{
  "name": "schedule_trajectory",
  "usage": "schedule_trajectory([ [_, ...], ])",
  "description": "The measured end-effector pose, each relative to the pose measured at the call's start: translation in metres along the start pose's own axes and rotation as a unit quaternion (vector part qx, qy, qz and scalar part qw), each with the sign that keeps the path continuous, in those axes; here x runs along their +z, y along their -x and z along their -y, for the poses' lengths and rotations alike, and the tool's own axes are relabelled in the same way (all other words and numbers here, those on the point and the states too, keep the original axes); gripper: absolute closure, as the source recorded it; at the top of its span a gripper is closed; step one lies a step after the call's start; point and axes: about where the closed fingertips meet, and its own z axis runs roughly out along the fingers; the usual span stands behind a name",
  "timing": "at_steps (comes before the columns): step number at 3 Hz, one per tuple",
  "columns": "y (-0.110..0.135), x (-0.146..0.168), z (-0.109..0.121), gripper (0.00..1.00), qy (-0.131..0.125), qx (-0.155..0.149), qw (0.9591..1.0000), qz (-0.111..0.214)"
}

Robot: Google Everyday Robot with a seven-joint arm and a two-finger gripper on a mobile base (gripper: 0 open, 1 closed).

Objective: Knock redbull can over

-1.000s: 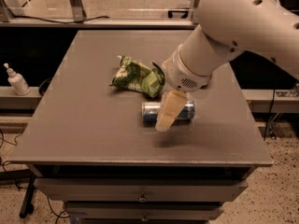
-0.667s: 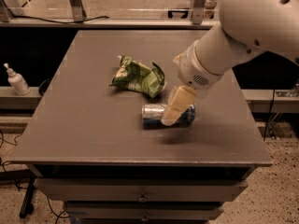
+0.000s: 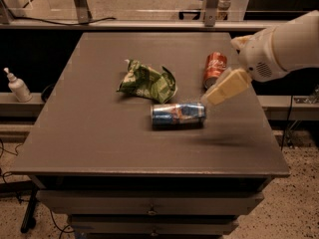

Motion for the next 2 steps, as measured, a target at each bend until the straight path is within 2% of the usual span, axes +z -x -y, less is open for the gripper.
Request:
schedule_trajectory([
  [1,0.005,-0.039,0.032,0.00,-0.040,0.011,0.9987,0.028],
  [2,0.018,-0.080,0.064,0.00,-0.068,0.000,0.9962,0.054],
])
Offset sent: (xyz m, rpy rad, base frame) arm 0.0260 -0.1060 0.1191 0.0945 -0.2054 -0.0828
